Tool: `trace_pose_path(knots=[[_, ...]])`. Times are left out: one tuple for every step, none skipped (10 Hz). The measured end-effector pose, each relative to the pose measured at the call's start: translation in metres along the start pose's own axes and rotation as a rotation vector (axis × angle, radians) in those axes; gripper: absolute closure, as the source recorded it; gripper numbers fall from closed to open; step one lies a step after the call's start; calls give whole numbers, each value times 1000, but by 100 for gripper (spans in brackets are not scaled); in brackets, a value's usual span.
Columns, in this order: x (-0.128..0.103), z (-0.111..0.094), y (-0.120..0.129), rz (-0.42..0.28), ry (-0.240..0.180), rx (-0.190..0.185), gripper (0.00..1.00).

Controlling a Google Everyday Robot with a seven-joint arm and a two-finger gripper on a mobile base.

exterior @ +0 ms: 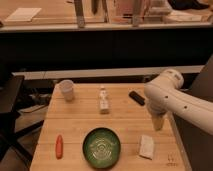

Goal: Drag the ceramic bowl in a circle

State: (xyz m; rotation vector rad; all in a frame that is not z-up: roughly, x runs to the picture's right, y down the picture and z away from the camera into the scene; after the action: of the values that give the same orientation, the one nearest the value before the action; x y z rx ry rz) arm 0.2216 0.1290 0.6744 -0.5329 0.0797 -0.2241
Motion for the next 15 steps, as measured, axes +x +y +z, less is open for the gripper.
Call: trace_pose_path(knots=[[-1, 1, 3, -15, 13, 0, 20], [-4, 2, 5, -53, 24, 9, 20], [-7, 4, 7, -93, 33, 17, 20], [-9, 4, 9, -116, 39, 19, 20], [-14, 5, 10, -140, 48, 23, 20], [-21, 5, 10, -165, 52, 28, 20], [-31, 5, 9, -201, 59, 36, 20], [-35, 6, 11, -240, 68, 41, 20], [-38, 7, 14, -279, 76, 45, 20], [-41, 8, 15, -294, 80, 49, 20], [-45, 9, 15, -312, 82, 56, 20], [-48, 11, 16, -336, 84, 62, 20], [-53, 13, 15, -358, 86, 64, 20], [-62, 15, 13, -389, 86, 71, 20], [-65, 18, 12, -416, 86, 78, 20]])
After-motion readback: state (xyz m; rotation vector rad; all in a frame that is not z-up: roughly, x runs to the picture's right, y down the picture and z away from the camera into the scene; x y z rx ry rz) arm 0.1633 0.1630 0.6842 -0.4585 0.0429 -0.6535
